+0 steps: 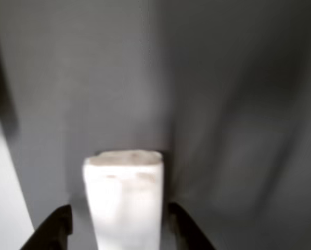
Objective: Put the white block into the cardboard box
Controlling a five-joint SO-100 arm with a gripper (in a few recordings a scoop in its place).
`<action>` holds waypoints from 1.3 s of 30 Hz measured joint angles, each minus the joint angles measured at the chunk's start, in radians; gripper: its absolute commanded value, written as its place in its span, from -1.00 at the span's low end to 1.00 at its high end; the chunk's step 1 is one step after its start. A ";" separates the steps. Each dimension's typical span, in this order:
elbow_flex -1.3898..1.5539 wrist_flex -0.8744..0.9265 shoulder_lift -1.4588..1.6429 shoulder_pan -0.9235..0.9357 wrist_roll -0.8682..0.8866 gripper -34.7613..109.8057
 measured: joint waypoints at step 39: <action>-0.018 -0.015 -0.023 -0.020 0.006 -0.54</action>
